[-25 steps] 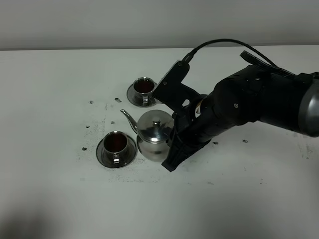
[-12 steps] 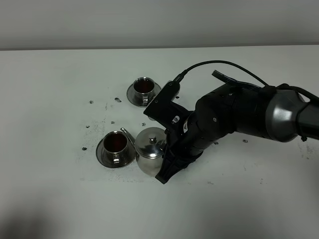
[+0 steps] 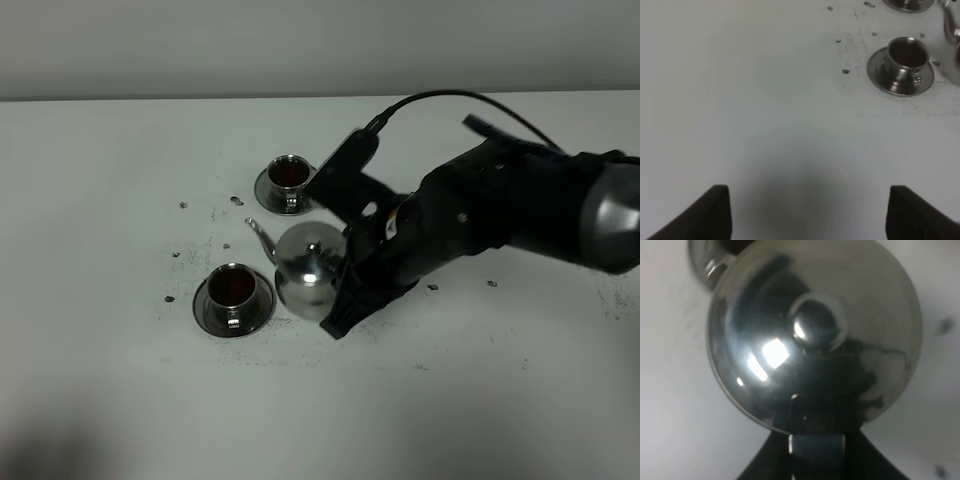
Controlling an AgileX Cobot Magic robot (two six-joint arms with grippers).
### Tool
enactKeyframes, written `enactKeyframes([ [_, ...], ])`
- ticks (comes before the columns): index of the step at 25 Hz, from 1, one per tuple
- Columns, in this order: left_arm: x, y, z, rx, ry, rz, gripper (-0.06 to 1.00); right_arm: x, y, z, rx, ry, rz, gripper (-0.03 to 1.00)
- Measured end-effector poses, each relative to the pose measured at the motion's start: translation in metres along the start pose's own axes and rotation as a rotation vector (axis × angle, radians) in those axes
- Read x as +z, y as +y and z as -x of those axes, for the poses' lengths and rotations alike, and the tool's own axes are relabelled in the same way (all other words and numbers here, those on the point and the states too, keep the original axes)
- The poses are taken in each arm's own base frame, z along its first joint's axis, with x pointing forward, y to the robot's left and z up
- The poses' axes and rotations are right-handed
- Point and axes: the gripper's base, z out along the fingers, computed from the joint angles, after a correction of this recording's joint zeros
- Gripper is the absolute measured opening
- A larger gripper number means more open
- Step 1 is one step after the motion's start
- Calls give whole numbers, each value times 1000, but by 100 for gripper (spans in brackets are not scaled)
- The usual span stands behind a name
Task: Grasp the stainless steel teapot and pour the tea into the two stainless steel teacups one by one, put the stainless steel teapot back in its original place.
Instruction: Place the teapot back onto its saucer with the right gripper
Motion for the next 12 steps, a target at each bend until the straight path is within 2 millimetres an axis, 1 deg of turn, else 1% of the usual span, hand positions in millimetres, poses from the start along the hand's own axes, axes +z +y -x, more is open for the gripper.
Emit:
enactKeyframes([
  [2,0,0,0,0,0,0,63,-15,-18,-2,46,-29,-34,20],
  [5,0,0,0,0,0,0,63,-28,-58,-12,174,-41,-96,20],
  [7,0,0,0,0,0,0,63,-34,-84,-18,251,-45,-136,20],
  [9,0,0,0,0,0,0,63,-38,-103,-21,304,-57,-168,20],
  [10,0,0,0,0,0,0,63,-40,-116,-22,339,-63,-186,20],
  [12,0,0,0,0,0,0,63,-37,-133,-23,390,-64,-204,20],
])
